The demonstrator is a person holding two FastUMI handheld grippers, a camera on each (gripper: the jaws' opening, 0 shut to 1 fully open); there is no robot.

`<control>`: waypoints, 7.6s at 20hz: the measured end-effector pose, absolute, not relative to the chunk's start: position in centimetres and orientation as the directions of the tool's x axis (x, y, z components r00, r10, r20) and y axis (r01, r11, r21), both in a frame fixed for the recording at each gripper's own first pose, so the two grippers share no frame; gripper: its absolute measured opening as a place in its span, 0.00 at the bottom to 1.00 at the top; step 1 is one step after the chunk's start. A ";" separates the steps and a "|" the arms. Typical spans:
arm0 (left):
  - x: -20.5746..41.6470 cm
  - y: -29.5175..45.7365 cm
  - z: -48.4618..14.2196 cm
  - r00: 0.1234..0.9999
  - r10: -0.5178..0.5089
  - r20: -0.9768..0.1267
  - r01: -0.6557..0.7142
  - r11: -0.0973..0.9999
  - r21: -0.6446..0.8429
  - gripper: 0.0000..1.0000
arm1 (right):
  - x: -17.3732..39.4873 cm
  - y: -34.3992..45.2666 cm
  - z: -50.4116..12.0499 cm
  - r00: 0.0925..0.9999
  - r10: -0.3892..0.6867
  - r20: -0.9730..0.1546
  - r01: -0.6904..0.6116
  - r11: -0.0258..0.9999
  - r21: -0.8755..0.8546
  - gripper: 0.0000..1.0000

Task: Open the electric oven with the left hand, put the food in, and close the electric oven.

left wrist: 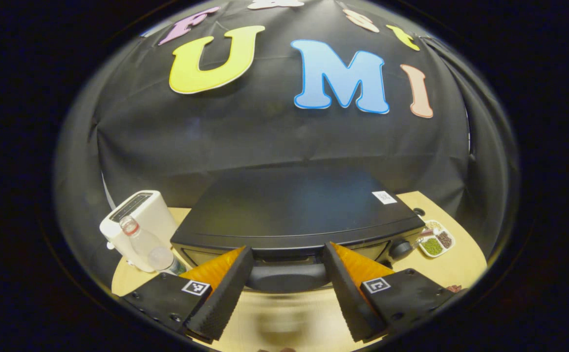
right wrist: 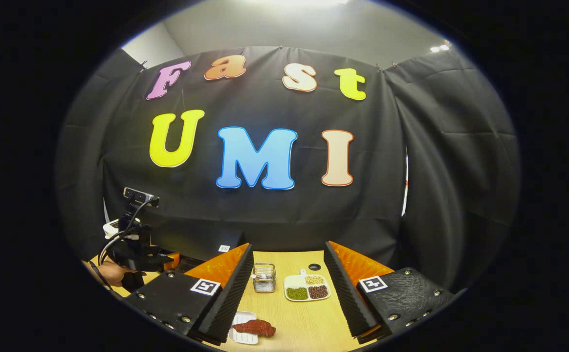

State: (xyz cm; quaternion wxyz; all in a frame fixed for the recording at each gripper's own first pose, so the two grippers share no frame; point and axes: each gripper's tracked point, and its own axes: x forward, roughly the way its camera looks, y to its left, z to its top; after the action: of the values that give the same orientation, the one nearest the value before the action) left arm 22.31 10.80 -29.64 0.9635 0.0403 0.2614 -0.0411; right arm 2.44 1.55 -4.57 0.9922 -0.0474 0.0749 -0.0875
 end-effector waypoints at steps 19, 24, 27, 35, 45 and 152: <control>12.1 11.2 -33.9 0.845 -0.059 -0.531 0.115 0.991 0.072 0.92 | 1.2 2.3 -5.1 0.975 -0.165 -0.152 0.155 0.985 -0.076 0.88; 9.4 11.5 -36.9 0.805 -0.060 -0.590 0.127 0.989 0.073 0.98 | 1.0 2.9 -5.1 0.976 -0.151 -0.158 0.138 0.986 -0.091 0.88; 8.1 11.5 -39.0 0.776 -0.065 -0.627 0.117 0.992 0.043 0.98 | 0.7 2.9 -5.0 0.976 -0.149 -0.158 0.134 0.986 -0.101 0.88; 9.5 13.0 -29.1 0.893 -0.034 -0.448 0.060 0.997 0.044 1.00 | 1.1 2.1 -6.9 0.969 -0.128 -0.211 0.120 0.991 -0.052 0.88; 7.3 10.6 -10.0 0.993 -0.030 -0.113 0.029 0.999 -0.014 0.97 | 3.0 -1.0 -17.4 0.908 0.031 -0.418 0.074 0.970 0.233 0.90; 7.9 17.2 -3.9 0.990 -0.128 -0.062 0.127 0.992 -0.018 1.00 | 6.9 15.1 -4.7 0.996 -0.055 -0.070 0.061 0.994 0.088 0.89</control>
State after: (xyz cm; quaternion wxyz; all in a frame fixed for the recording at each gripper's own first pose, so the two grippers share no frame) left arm 7.87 17.15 -3.93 0.9974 -0.0071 0.0316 -0.0641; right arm 6.95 15.15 -4.72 0.9980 0.0451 0.0336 -0.0291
